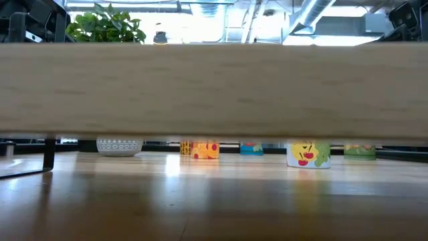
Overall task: Pick and place cans onto a shelf
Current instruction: Put the canned green beans on the shelf
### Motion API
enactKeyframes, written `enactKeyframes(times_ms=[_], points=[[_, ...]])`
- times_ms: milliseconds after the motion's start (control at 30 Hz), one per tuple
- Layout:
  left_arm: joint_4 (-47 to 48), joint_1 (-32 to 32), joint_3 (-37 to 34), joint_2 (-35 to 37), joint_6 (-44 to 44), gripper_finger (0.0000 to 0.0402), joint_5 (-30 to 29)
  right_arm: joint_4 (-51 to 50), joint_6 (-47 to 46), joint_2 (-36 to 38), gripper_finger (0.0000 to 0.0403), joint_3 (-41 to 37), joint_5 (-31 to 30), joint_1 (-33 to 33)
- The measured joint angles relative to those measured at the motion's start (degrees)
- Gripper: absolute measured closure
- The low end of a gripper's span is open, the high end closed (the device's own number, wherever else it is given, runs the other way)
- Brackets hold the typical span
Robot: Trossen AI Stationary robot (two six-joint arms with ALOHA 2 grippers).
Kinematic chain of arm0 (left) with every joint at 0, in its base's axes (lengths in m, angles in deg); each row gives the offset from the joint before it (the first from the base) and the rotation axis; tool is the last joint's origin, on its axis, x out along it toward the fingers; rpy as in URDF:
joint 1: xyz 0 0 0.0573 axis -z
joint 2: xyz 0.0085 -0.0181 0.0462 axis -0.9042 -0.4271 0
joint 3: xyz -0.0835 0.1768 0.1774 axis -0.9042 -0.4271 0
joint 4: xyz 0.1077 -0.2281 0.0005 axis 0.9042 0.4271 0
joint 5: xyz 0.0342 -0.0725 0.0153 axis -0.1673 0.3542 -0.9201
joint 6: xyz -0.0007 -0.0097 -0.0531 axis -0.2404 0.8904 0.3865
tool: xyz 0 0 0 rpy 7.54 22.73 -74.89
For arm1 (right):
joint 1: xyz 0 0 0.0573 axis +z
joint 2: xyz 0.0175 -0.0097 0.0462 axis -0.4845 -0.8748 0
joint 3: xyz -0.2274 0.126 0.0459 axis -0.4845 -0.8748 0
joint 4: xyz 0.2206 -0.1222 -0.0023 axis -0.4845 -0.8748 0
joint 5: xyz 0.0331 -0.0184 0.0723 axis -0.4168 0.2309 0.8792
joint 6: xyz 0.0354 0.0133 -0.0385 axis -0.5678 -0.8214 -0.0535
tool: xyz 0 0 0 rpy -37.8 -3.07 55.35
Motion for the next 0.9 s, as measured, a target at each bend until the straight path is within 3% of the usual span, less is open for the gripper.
enactKeyframes(times_ms=[267, 467, 600, 700, 800, 900], points=[[-0.6, 0.0, 0.0, 0.0, -2.9, 0.0401, -0.5, 0.7, 1.3, 0.0, 0.0344, -0.1, 0.0, 0.0], [-6.2, 0.0, -0.2, 0.0, 5.3, 0.0401, 5.5, 4.1, -2.2, 0.0, 0.0344, -0.4, -0.1, 0.0], [-7.9, 0.0, -0.3, 0.0, 7.1, 0.0401, 5.0, 4.4, -5.0, 0.0, 0.0344, -0.3, -0.1, 0.0], [-16.3, 0.0, 0.1, -0.3, 7.5, 0.0401, 3.0, 4.7, -5.1, 0.0, 0.0344, -0.3, -0.1, 0.0], [-24.2, 0.0, 3.5, -0.7, 3.9, 0.0401, 3.5, 4.8, -6.9, 0.0, 0.0344, -0.3, -0.1, 0.0], [-20.7, 0.0, 9.8, -2.2, -1.6, 0.0401, 4.6, 4.8, -9.2, 0.0, 0.0344, -0.3, -0.1, 0.0]])
